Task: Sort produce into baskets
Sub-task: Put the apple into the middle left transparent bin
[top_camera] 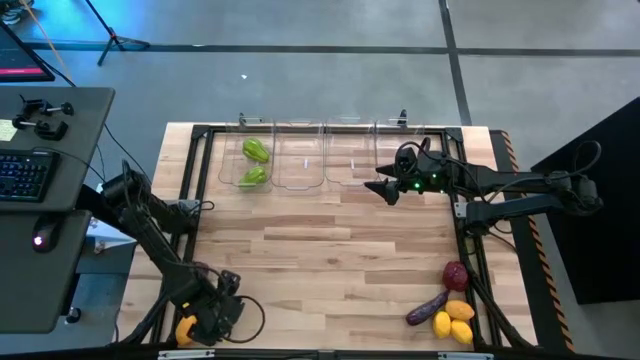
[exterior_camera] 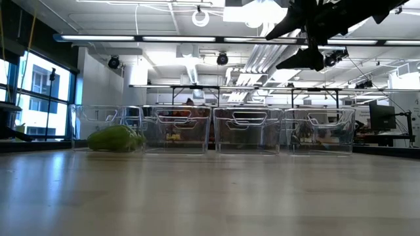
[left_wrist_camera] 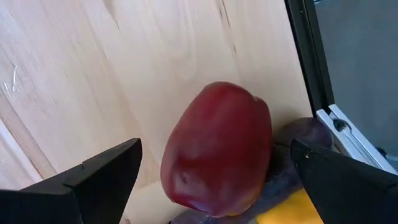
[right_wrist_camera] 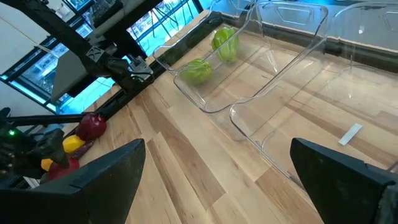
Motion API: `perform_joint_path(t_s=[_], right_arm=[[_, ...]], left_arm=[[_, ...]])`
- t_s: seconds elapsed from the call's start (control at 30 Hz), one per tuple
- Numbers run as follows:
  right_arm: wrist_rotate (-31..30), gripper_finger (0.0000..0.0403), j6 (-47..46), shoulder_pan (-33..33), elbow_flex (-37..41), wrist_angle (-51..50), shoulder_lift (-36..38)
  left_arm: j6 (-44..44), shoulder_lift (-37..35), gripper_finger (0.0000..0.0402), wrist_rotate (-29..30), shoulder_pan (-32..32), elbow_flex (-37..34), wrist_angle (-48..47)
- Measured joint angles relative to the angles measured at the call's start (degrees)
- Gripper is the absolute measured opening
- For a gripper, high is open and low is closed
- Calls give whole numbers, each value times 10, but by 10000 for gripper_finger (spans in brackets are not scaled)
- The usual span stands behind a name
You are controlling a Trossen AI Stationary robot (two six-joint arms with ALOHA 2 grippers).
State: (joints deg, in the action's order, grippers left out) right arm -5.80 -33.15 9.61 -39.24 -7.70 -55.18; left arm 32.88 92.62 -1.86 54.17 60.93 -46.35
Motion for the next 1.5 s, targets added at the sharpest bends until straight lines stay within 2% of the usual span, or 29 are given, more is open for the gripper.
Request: perform_joint_path(t_s=[0.73,0.83,0.93,1.03,1.1,1.2,1.3,1.4,1.5], right_arm=[[-1,392,1,0,0,-3,0],[-1,392,1,0,0,-3,0],[-1,392,1,0,0,-3,0],[-1,392,-9,-1,0,11,0],[-1,392,-12,-4,0,30,0],[-5,392,3,-7,0,53,0],[-32,392,9,-7,0,66,0],[-93,392,-7,-7,0,66,0],[-143,392,-31,-7,0,66,0]], left_arm=[[-15,98,395,-4,-1,0,2],[-15,98,370,-4,-7,0,4],[-15,91,321,-5,-17,0,-4],[21,58,271,-6,-30,0,-47],[38,20,271,0,-42,0,-77],[52,-58,271,60,-69,0,-120],[41,-139,271,189,-117,0,-142],[18,-200,272,340,-194,0,-135],[-25,-230,279,423,-309,0,-87]])
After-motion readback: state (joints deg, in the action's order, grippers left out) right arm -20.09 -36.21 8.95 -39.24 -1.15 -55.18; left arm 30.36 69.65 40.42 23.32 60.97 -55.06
